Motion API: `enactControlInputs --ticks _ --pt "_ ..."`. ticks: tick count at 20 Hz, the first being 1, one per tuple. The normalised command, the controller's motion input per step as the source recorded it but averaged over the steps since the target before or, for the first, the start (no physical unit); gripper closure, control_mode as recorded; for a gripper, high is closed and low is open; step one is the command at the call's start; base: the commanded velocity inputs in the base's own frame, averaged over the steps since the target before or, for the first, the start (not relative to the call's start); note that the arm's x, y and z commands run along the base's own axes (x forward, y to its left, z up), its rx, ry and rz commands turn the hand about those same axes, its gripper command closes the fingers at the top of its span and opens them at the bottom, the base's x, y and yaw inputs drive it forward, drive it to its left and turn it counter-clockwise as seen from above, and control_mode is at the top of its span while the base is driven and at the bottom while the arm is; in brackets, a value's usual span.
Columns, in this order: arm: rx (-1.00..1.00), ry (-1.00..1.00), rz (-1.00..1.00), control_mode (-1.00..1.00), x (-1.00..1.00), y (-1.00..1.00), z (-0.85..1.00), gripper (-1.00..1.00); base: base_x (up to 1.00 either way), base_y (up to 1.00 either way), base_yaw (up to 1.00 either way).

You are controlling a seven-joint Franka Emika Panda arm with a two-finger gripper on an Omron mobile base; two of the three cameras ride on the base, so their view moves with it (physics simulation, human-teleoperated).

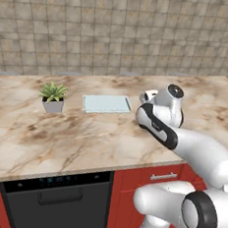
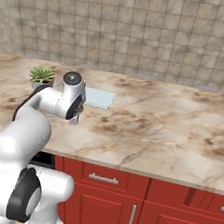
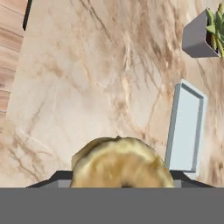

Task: Pick the candle and candle from the dining table and place them in the open cabinet. Close the cabinet after placing the objects.

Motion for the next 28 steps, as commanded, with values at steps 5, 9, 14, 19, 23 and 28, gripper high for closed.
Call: enactControlInputs --ticks 5,9,14,19,23,28 --pt "0.00 -0.18 -0.03 -1.00 -0.47 -0.05 0.19 1.00 0.00 0.00 0.00" --pt "0.00 -0.01 0.00 -1.00 -0.08 0.02 0.00 1.00 0.00 0.00 0.00" --pt "0.00 -0.01 0.00 1.00 0.00 0.00 0.00 1.00 -0.11 -0.09 -0.05" --pt "0.00 0.00 0.00 1.00 0.00 0.00 0.00 1.00 -0.16 -0.25 -0.25" --pt "0.00 0.00 0.00 1.00 0.00 0.00 0.00 1.00 -0.12 -0.21 -0.37" --pt "0.00 0.00 0.00 1.00 0.00 0.00 0.00 1.00 -0.05 -0.29 -0.50"
